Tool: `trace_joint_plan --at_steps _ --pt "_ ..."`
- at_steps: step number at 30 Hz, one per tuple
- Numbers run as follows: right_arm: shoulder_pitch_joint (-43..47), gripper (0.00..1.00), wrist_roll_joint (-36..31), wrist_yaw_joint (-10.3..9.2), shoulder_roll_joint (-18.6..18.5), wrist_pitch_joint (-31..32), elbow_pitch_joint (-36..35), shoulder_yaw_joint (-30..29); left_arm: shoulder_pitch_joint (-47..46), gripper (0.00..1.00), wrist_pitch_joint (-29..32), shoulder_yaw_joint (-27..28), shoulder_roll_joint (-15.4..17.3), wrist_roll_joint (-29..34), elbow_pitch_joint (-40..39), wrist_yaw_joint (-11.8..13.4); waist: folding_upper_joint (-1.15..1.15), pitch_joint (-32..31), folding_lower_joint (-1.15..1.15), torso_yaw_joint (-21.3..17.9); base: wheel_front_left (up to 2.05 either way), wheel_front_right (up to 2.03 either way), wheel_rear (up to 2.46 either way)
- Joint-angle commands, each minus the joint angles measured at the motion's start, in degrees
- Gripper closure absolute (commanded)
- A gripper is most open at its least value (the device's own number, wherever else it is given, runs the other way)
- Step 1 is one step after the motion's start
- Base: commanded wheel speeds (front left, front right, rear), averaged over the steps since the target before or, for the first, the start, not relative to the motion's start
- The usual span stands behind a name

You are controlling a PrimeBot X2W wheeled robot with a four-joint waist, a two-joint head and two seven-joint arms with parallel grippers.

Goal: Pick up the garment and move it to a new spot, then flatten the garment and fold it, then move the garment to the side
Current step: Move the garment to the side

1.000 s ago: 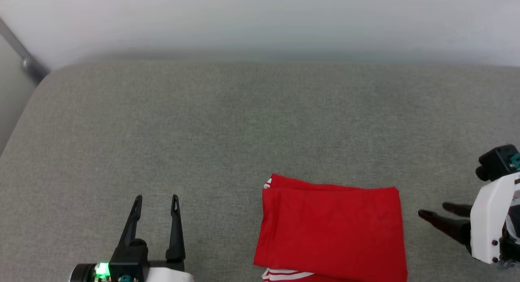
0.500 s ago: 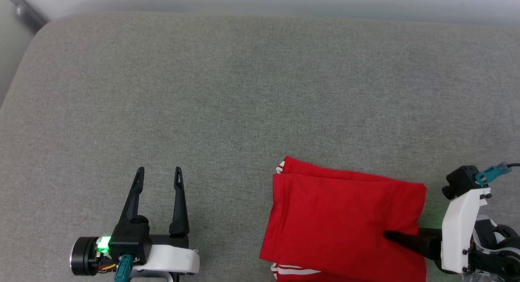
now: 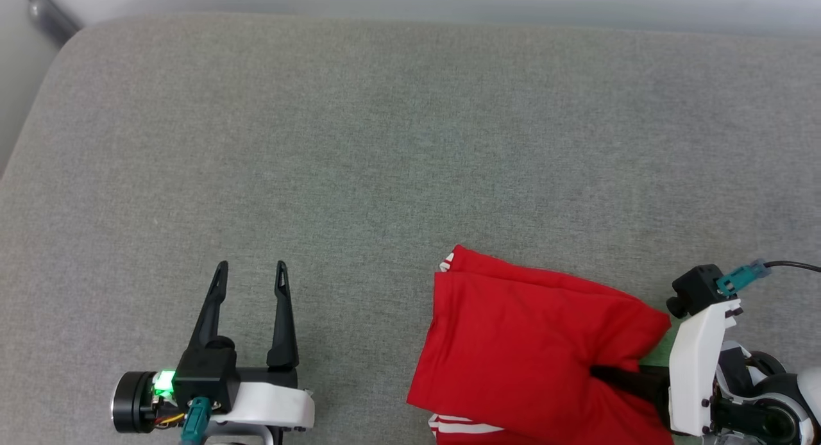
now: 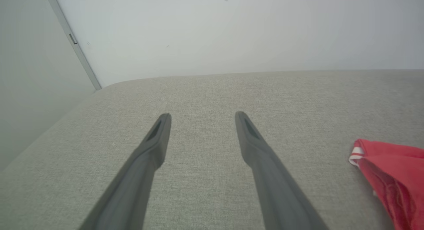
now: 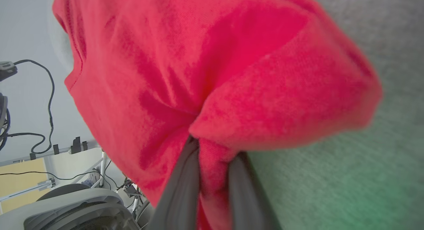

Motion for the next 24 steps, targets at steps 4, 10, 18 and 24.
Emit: trace_joint_plan --at_steps 4,10,18,24 --pt "-1.9 1.0 1.1 -0.1 -2.3 -1.5 -1.2 1.9 1.5 0.0 -0.1 0.7 -0.1 0.4 0.0 0.2 0.0 -2.9 0.0 -2.0 0.0 0.0 0.0" --pt "-5.3 1.0 0.6 -0.08 -6.6 -1.5 -4.9 4.2 3.8 0.0 -0.1 1.9 0.1 0.6 -0.8 0.5 0.0 -5.1 0.0 -7.1 0.0 0.0 0.0" --pt "-12.4 1.0 -2.7 -0.08 -14.5 -0.9 -7.8 6.2 4.0 0.0 -0.1 4.3 1.7 1.2 -3.1 0.6 0.0 -1.5 0.0 -17.4 0.0 0.0 0.0" --pt "-18.6 1.0 -6.7 -0.08 -20.0 -3.0 -3.6 5.7 1.1 0.0 -0.1 5.7 3.9 1.8 -4.7 0.3 0.0 3.9 0.0 -22.5 0.0 0.0 0.0"
